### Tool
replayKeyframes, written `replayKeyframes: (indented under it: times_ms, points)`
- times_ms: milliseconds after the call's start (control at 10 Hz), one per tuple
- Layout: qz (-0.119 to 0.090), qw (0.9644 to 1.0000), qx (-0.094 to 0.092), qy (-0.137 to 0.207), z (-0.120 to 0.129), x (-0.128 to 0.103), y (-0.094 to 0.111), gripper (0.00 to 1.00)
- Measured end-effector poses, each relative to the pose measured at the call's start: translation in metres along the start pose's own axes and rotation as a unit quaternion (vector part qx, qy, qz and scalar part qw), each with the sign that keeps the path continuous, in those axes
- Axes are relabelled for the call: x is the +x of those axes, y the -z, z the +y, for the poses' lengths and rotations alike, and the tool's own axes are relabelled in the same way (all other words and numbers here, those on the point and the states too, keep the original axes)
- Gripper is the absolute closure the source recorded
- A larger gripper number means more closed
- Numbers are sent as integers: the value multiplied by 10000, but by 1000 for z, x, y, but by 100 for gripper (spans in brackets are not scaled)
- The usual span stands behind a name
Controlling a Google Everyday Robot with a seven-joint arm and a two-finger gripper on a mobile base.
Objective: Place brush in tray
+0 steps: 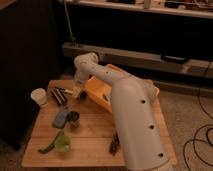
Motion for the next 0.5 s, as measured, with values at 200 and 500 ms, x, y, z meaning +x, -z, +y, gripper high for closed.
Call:
replayKeyframes:
  times_ms: [200,500]
  points:
    - [6,9999,130,2,-6,-1,16,20]
    - [212,9993,179,239,-4,-17,16,20]
